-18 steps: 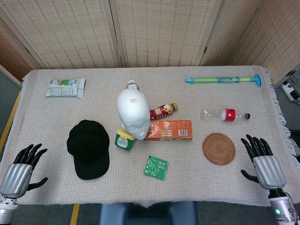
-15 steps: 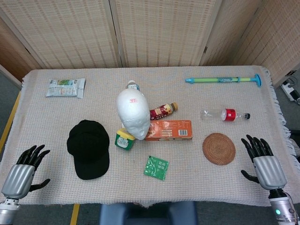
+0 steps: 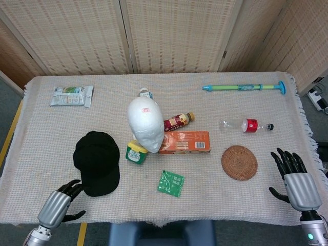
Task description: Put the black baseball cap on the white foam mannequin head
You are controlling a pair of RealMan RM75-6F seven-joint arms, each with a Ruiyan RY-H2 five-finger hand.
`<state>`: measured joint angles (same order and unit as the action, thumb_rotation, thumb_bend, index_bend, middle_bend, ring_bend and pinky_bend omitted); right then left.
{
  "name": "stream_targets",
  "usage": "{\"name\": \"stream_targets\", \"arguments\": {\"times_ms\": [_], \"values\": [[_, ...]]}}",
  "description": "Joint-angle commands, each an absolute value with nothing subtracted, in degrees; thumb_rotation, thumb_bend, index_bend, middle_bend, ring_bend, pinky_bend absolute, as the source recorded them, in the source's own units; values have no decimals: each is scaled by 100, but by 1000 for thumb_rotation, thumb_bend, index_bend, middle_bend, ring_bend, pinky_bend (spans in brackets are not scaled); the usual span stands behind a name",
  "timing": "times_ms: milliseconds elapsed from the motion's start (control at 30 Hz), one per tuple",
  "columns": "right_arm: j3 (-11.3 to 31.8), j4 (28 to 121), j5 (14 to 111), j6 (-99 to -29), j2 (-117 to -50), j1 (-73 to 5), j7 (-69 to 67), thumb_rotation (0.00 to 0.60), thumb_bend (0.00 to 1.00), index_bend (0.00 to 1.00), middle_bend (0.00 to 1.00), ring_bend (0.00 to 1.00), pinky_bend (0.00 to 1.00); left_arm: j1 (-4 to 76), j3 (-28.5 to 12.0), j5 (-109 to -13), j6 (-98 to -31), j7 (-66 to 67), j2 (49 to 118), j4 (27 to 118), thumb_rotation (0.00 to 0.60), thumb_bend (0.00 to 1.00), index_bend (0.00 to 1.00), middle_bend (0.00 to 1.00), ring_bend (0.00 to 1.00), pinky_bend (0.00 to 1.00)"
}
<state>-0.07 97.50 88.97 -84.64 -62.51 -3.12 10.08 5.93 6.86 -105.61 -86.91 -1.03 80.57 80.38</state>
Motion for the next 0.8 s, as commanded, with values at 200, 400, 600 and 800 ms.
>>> {"name": "stream_targets", "arguments": {"times_ms": [200, 400, 600, 800], "values": [[-11, 9739, 8792, -8284, -6293, -358, 1128, 600, 107, 0, 0, 0, 0, 663, 603, -11105, -9386, -302, 9987, 5510, 600, 134, 461, 643, 461, 641], [-3, 9774, 8729, -8193, -6269, -385, 1160, 600, 106, 0, 0, 0, 0, 850, 356, -11149, -10170, -734, 11099, 3641, 600, 172, 511, 891, 699, 751], [32, 9775, 8654, -8177, -6244, -387, 1126, 600, 106, 0, 0, 0, 0, 940, 330, -10897, -10196, -1120, 11644, 2546, 600, 206, 531, 1000, 843, 877], [47, 9786, 8593, -8123, -6224, -403, 1099, 600, 106, 0, 0, 0, 0, 957, 382, -10666, -10047, -1234, 11890, 1912, 600, 223, 535, 1000, 889, 922]]}}
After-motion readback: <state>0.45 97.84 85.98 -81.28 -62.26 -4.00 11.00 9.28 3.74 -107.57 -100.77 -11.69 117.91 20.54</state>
